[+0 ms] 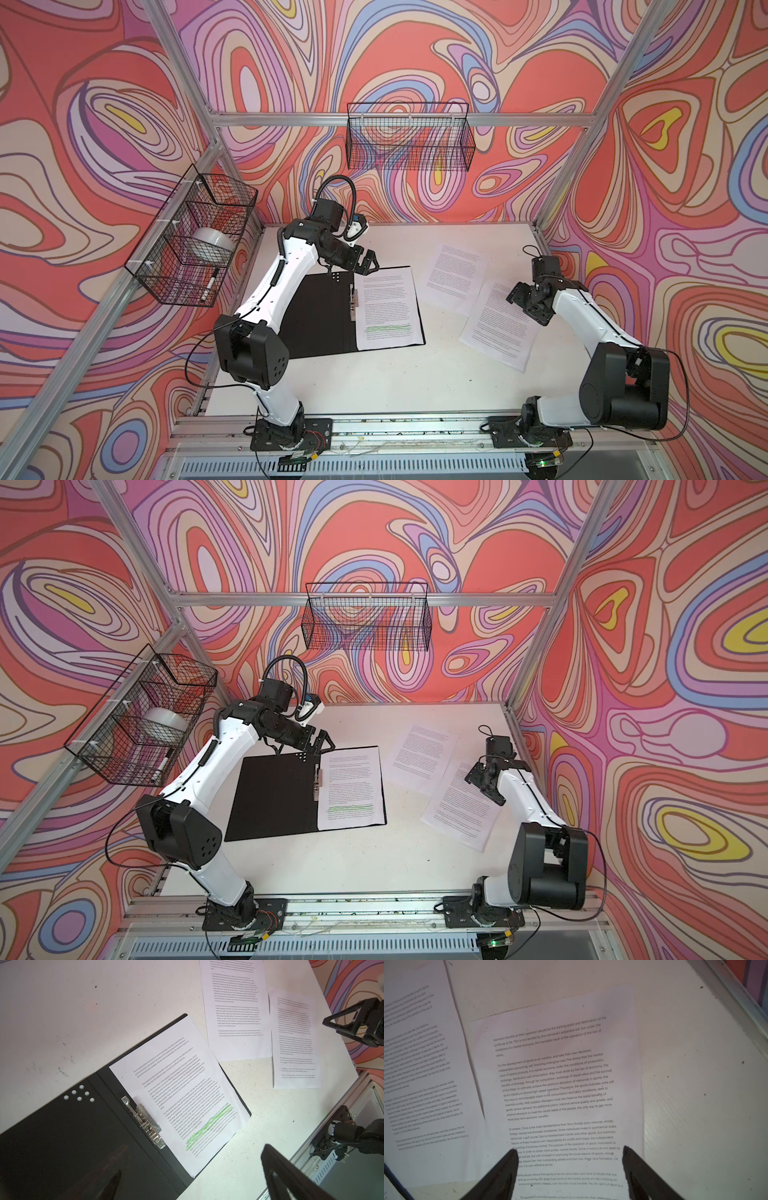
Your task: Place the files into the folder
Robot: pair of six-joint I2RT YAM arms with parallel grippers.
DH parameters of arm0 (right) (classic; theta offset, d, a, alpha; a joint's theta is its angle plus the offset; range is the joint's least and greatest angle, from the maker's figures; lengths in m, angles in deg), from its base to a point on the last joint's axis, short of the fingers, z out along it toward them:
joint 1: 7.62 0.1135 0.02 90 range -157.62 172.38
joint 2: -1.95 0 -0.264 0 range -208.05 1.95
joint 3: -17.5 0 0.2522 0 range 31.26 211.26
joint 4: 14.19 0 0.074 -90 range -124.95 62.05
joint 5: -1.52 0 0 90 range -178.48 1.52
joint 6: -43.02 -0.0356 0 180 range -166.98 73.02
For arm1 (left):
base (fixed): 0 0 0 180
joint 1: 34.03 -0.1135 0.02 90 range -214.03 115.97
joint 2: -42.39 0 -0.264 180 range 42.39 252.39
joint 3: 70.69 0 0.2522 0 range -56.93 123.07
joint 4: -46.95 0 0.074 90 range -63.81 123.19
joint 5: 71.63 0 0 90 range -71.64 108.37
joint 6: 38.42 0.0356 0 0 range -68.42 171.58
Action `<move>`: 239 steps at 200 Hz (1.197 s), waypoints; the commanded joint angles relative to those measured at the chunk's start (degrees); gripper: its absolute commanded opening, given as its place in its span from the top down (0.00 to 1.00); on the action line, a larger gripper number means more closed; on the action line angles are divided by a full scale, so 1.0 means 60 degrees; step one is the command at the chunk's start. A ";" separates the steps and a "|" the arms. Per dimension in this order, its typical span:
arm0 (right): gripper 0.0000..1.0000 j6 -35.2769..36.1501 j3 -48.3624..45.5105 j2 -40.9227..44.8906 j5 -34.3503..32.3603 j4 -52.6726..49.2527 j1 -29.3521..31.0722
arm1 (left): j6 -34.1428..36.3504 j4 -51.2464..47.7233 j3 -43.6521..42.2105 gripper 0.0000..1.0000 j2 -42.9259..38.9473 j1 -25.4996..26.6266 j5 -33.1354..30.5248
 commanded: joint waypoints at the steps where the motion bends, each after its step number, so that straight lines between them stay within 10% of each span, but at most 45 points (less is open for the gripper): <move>1: 0.16 0.0191 -0.0069 -0.0265 0.0130 0.0091 -0.0071 | 0.0127 -0.0049 -0.0115 0.01 -0.0152 0.0023 0.0294; 239: 0.11 0.0577 -0.1328 -0.0759 0.0929 0.0646 -0.2323 | 0.0234 0.0011 -0.0473 0.01 -0.0058 0.0176 0.1305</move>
